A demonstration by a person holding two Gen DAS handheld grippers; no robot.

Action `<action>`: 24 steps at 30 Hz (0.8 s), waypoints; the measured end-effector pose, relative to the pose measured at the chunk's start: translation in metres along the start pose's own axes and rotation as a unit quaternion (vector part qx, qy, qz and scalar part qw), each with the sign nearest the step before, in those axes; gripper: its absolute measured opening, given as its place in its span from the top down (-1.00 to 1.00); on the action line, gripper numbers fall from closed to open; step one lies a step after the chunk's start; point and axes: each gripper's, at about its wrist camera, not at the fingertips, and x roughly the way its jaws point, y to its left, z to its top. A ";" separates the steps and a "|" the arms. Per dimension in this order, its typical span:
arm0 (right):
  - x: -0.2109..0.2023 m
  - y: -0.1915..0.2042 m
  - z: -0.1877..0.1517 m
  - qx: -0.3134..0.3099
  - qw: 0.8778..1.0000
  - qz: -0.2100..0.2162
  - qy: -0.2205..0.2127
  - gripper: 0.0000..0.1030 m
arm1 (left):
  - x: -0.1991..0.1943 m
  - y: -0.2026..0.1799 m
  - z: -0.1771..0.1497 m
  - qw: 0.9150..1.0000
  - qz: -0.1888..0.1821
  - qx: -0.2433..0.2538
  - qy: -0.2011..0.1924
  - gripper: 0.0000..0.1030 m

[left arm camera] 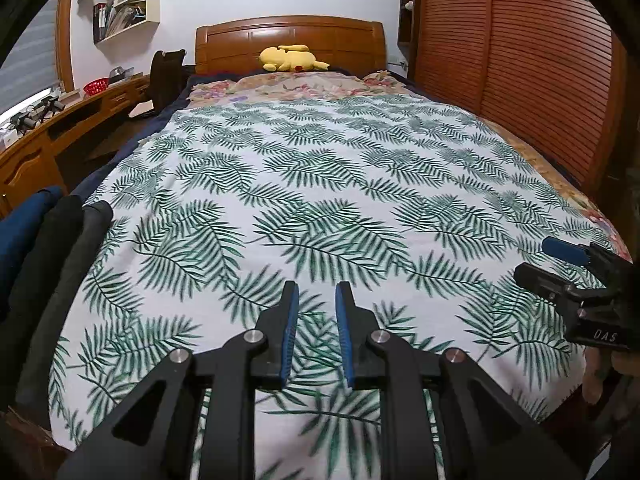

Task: Fold large clothes

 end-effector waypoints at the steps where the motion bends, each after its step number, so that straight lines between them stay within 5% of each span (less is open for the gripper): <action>1: -0.005 -0.003 -0.001 0.004 1.000 -0.004 -0.002 -0.73 | -0.002 -0.002 0.000 1.000 -0.002 0.000 -0.001 0.67; 24: -0.162 0.006 0.035 0.022 0.989 -0.033 -0.144 -0.73 | -0.148 -0.039 0.034 0.993 -0.012 0.006 -0.120 0.63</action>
